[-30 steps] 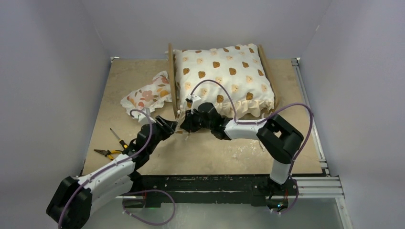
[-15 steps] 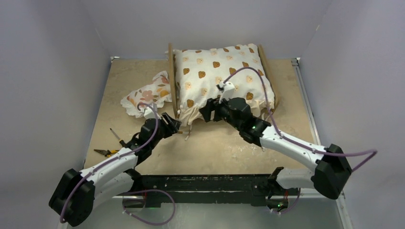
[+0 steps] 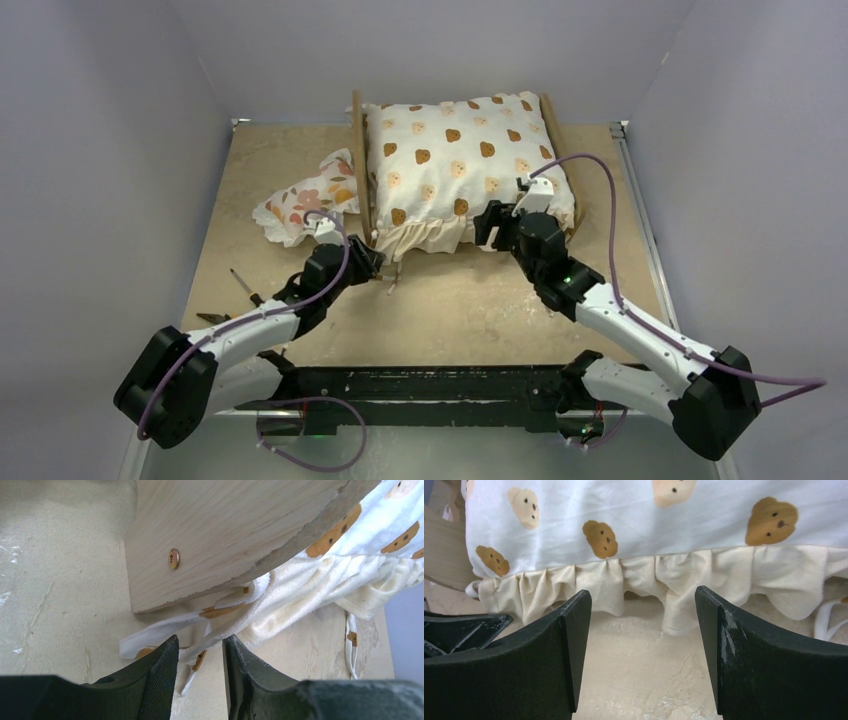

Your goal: Set up the pet bed

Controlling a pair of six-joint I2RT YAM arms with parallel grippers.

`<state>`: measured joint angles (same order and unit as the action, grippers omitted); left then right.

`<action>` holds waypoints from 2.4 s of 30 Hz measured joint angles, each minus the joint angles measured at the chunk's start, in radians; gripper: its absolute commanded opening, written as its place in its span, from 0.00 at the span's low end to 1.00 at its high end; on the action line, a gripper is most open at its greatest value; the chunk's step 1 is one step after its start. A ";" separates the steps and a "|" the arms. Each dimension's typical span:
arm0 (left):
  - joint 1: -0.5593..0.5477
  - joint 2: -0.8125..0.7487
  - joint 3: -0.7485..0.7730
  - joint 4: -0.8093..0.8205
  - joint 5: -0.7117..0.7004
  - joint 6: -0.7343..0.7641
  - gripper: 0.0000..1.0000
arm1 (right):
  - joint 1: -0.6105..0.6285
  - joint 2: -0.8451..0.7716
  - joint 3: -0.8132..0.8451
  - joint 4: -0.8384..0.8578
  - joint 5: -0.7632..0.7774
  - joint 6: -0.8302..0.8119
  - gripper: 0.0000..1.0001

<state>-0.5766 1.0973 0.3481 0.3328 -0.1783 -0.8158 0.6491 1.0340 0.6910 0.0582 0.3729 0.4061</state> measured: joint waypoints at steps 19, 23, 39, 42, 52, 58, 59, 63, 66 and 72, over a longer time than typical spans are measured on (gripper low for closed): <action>-0.014 -0.059 0.007 0.000 -0.048 0.028 0.00 | -0.088 0.092 -0.090 0.041 -0.065 0.058 0.66; -0.014 -0.070 0.022 -0.048 -0.099 0.032 0.00 | -0.103 0.178 -0.091 0.072 -0.090 0.068 0.33; 0.083 -0.085 0.092 -0.220 -0.259 0.000 0.00 | -0.185 0.196 -0.109 0.051 -0.149 0.087 0.21; 0.165 -0.079 0.101 -0.229 -0.241 -0.002 0.00 | -0.185 0.190 -0.084 0.050 -0.233 0.062 0.38; 0.224 -0.031 0.167 -0.253 -0.296 0.027 0.00 | -0.208 0.076 0.171 -0.119 -0.145 -0.004 0.67; 0.320 0.034 0.201 -0.252 -0.314 0.027 0.00 | -0.349 0.087 0.204 -0.148 -0.068 0.007 0.72; 0.343 0.046 0.210 -0.252 -0.314 0.027 0.00 | -0.377 0.095 0.199 -0.148 -0.071 0.011 0.73; 0.409 0.071 0.235 -0.252 -0.316 0.027 0.04 | -0.433 0.125 0.175 -0.148 -0.103 0.021 0.73; 0.434 0.073 0.247 -0.254 -0.324 0.027 0.32 | -0.431 0.159 0.170 -0.136 -0.161 0.021 0.71; 0.455 0.040 0.283 -0.322 -0.362 0.035 0.60 | -0.419 0.210 0.121 -0.044 -0.339 0.021 0.69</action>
<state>-0.1219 1.1370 0.6315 0.0109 -0.5404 -0.7807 0.2302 1.2438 0.8116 0.0139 0.0341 0.4274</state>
